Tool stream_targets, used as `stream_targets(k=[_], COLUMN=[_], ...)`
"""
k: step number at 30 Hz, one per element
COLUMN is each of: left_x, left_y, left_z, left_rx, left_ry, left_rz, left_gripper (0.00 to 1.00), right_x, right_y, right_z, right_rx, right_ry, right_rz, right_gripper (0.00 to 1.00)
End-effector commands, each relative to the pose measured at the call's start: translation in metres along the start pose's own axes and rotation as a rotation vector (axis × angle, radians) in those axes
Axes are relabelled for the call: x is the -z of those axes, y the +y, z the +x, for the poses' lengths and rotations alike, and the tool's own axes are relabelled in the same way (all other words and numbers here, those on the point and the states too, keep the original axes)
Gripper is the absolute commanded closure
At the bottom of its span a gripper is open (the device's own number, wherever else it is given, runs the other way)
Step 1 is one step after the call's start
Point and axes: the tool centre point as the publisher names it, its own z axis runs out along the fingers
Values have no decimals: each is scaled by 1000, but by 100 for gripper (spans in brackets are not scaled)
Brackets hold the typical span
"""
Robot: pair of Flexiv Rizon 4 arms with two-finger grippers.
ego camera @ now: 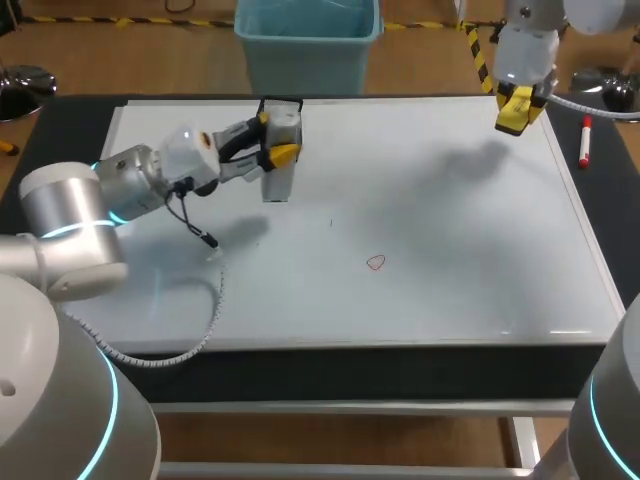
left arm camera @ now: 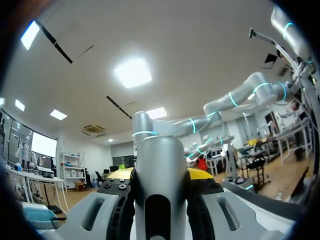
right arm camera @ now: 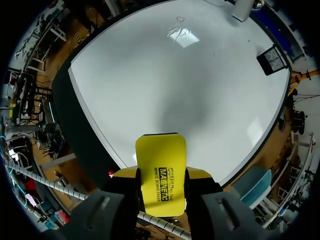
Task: Pick up the inspection probe, press it on each red-marked spot on the whiteboard one by one, put down the probe, pick up the eraser, and wipe off all the red marks.
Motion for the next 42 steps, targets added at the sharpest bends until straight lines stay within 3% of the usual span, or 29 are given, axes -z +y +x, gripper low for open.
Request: stream_targets(k=[1, 13, 25, 42], left_x=[-33, -86, -100, -114], left_y=[12, 24, 42, 65], left_z=[1, 34, 80, 113], left_rx=[-1, 8, 31, 103], left_ry=[44, 96, 53, 46], left_rz=[26, 78, 83, 116], left_gripper=[100, 100, 100, 100], right_x=[1, 1, 1, 1], right_y=[0, 0, 0, 0], right_z=[0, 0, 0, 0], right_rx=[2, 2, 2, 2], right_ry=[2, 2, 2, 2], right_rz=[2, 2, 2, 2], right_gripper=[100, 100, 100, 100])
